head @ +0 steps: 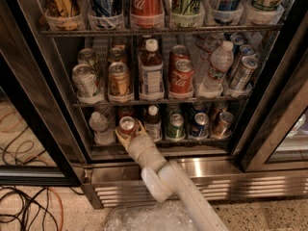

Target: Pick coke can from bottom shelf of fridge

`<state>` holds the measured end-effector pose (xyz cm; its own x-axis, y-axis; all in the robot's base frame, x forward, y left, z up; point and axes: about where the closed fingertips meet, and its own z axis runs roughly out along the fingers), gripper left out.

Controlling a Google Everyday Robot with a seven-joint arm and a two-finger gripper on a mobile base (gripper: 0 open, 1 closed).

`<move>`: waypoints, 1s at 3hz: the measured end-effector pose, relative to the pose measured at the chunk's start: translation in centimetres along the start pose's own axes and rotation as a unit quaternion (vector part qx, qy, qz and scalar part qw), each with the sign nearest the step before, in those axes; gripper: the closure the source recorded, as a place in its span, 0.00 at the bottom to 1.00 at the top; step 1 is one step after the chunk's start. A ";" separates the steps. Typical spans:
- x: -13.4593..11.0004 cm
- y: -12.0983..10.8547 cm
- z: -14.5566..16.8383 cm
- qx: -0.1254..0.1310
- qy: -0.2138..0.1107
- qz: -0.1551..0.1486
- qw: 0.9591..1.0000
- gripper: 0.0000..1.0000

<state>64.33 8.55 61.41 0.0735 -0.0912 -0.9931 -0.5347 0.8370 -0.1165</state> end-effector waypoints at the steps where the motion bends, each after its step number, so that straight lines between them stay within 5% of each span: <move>1: 0.0 0.0 0.0 0.000 0.000 0.000 1.000 1.00; 3: -3.0 -1.2 -0.3 -0.007 0.004 -0.035 0.999 1.00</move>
Offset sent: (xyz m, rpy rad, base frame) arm 0.0014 -0.0094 0.0234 -0.0772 -0.0201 0.0078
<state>64.48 7.68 64.56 0.1039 -0.1540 -0.9826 -0.5394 0.8213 -0.1858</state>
